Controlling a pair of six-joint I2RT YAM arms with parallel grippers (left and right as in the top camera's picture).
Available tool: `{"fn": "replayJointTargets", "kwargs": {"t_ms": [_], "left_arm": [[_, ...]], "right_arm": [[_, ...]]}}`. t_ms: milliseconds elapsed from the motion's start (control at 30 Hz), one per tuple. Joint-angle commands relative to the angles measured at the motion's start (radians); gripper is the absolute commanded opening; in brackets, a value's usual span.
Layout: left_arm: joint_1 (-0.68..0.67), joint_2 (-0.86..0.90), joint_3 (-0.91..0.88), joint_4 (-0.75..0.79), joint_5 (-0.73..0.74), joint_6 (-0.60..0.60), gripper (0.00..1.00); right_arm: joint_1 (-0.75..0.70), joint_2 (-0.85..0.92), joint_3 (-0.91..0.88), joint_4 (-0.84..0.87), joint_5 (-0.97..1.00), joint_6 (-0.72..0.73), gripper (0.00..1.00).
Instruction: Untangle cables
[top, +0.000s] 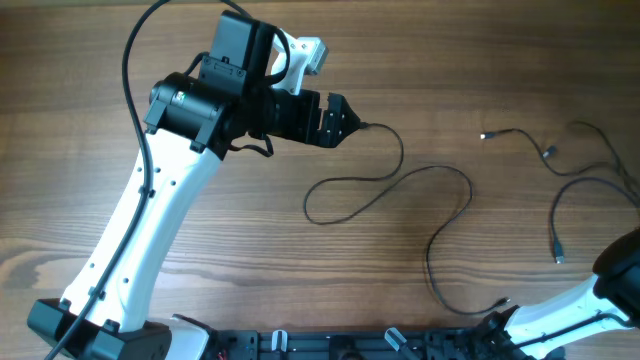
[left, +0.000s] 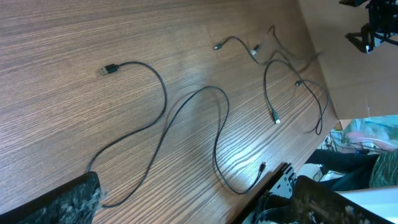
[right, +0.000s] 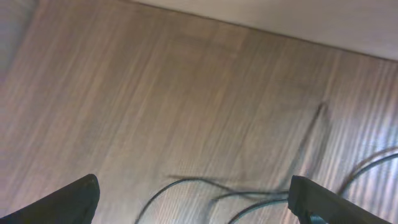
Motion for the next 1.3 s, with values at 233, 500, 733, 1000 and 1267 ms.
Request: {"fn": "replayJointTargets", "kwargs": {"t_ms": [233, 500, 733, 1000, 1267], "left_arm": [[0.0, -0.022, 0.006, 0.0, -0.006, 0.012, 1.0], [0.0, -0.022, 0.006, 0.0, -0.006, 0.012, 1.0], [0.0, -0.022, 0.006, 0.0, -0.006, 0.012, 1.0], [0.0, -0.022, 0.006, 0.0, -0.006, 0.012, 1.0], [0.0, -0.022, 0.006, 0.0, -0.006, 0.012, 1.0]], "right_arm": [[0.002, -0.013, 0.002, -0.069, -0.438, -0.175, 1.0], [0.109, -0.013, 0.002, -0.204, -0.737, -0.62, 1.0], [0.281, -0.012, 0.002, -0.369, -0.747, -0.937, 1.0], [0.394, -0.012, -0.074, -0.425, -0.73, -0.985, 1.0], [0.483, -0.012, -0.311, -0.283, -0.745, -0.984, 1.0]]}}
